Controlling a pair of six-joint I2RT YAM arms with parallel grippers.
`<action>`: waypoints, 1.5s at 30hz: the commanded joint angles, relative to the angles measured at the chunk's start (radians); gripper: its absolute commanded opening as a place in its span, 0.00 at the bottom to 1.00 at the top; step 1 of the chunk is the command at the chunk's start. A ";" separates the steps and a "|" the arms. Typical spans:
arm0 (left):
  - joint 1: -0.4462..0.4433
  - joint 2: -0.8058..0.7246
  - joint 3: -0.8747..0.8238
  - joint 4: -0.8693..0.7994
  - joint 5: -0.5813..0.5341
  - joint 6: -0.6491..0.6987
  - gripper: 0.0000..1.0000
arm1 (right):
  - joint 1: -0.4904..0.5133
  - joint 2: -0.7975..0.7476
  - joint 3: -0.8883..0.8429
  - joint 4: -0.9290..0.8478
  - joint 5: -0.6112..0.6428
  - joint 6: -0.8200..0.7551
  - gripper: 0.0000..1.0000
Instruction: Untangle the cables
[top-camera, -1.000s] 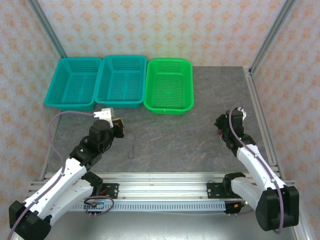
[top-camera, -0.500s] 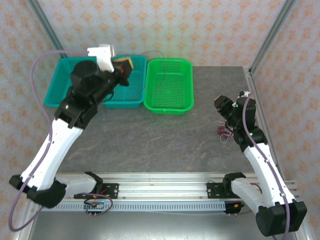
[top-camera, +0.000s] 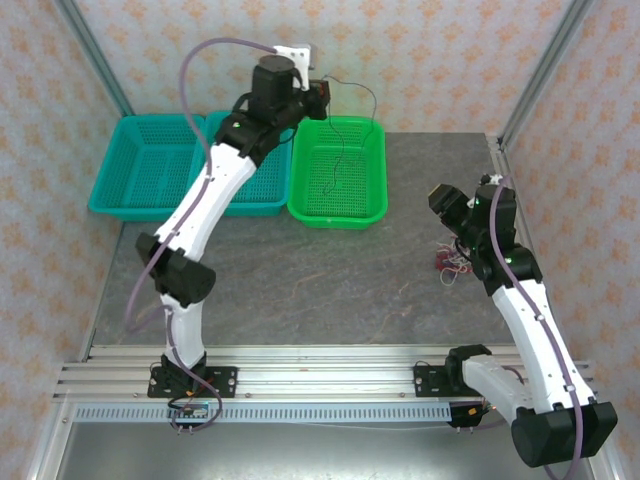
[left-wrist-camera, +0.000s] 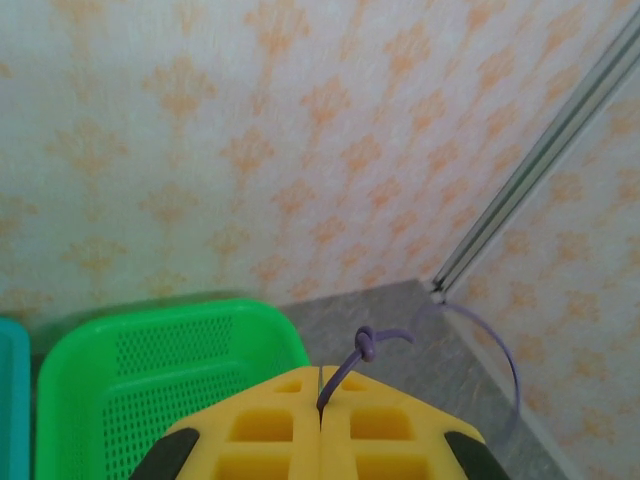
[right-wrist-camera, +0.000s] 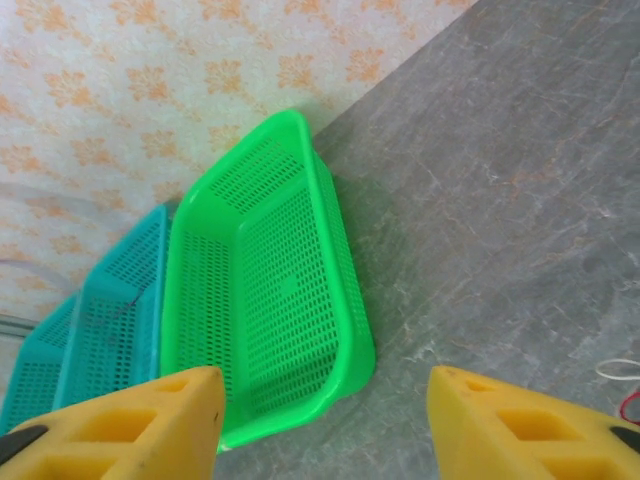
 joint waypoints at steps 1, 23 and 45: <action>0.004 0.078 0.029 -0.060 -0.025 -0.025 0.00 | 0.002 -0.043 -0.010 -0.036 0.037 -0.027 0.60; -0.013 -0.261 -0.308 -0.008 0.050 0.026 0.54 | -0.155 0.119 -0.140 -0.214 0.131 0.048 0.66; -0.118 -0.740 -0.997 -0.002 0.033 0.104 0.54 | -0.191 0.542 -0.100 -0.082 -0.262 -0.140 0.00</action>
